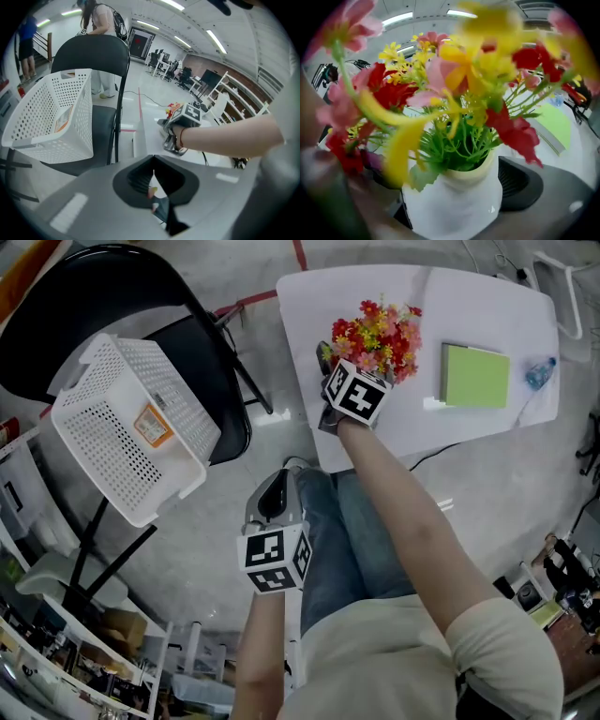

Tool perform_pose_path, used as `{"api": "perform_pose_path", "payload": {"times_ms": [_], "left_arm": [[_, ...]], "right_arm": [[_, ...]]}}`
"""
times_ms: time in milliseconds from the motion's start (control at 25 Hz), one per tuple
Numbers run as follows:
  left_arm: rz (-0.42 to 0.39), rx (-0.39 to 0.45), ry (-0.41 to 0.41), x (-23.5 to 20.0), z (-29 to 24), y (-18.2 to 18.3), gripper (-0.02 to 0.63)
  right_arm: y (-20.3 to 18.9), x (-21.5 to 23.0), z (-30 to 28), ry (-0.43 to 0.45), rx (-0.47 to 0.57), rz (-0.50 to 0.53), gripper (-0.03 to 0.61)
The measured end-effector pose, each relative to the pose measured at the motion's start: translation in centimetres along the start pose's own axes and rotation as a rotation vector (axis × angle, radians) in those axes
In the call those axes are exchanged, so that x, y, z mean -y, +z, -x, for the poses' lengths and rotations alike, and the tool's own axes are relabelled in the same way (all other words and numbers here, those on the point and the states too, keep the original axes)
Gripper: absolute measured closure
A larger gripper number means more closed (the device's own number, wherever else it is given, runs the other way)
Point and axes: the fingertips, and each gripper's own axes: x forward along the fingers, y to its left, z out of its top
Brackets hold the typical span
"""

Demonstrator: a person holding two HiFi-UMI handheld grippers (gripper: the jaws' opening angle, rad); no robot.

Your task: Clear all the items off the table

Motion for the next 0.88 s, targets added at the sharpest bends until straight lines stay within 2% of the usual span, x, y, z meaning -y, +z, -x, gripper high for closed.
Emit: {"api": "perform_pose_path", "payload": {"times_ms": [360,520,680,720,880], "left_arm": [[0.031,-0.012,0.022,-0.4,-0.9,0.3,0.604],[0.026,-0.022,0.021,-0.2,-1.3,0.2,0.604],[0.03,-0.028,0.018,0.1,-1.5,0.0,0.604],[0.033,-0.028,0.018,0.2,-1.5,0.0,0.604],[0.03,-0.03,0.015,0.6,-1.6,0.0,0.604]], "right_arm": [[1.1,1.0,-1.6,-0.062,0.017,-0.068,-0.014],[1.8,0.9,-2.0,-0.049,0.047,-0.086,-0.012],[1.6,1.2,-2.2,-0.062,0.037,-0.056,-0.004],[1.5,1.2,-2.3,-0.063,0.032,-0.044,0.022],[1.6,1.4,-2.3,-0.05,0.025,-0.007,0.038]]}}
